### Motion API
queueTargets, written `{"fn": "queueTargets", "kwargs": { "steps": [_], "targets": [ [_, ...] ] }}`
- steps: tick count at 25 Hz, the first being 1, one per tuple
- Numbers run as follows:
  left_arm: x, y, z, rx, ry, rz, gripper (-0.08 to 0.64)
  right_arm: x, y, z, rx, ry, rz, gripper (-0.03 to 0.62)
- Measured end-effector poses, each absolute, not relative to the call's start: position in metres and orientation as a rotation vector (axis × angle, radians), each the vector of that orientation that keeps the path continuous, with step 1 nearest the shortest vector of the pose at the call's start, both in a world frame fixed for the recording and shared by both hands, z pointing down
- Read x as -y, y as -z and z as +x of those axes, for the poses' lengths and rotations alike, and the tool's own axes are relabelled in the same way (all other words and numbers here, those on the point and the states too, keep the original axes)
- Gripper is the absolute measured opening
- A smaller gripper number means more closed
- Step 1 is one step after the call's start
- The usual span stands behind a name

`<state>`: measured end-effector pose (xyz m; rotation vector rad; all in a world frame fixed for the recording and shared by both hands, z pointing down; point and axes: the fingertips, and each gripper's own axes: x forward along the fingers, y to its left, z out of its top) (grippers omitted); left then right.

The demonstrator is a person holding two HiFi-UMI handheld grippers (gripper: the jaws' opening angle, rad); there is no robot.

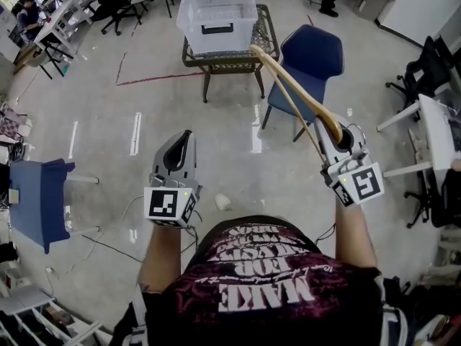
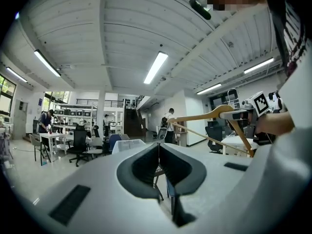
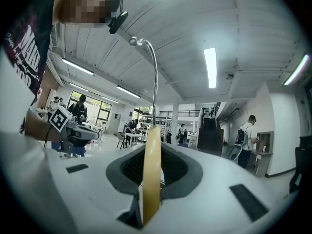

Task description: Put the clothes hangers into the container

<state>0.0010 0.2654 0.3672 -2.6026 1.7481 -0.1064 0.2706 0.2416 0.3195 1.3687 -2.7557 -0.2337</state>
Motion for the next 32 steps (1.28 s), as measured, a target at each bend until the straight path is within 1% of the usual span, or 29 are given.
{"fn": "queueTargets", "kwargs": {
  "steps": [11,16,21,25,32],
  "targets": [
    [-0.307,-0.367,0.012,-1.783,0.124,-2.543,0.008,-0.274,-0.331,0.273,2.807,0.228,1.319,0.060],
    [-0.307,-0.371,0.005,-1.785,0.124,-2.567,0.008,-0.276,-0.336,0.267,2.797,0.216,1.337,0.059],
    [-0.275,-0.382,-0.006,-1.751,0.118,-2.610,0.008,-0.259,-0.342,0.250,2.769,0.211,1.354,0.059],
    [-0.235,-0.379,-0.014,-1.668,0.098,-2.651,0.008,-0.232,-0.346,0.220,2.749,0.199,1.361,0.059],
    [-0.168,-0.369,-0.079,-1.622,0.121,-2.607,0.008,-0.167,-0.338,0.164,2.728,0.201,1.417,0.059]
  ]
}}
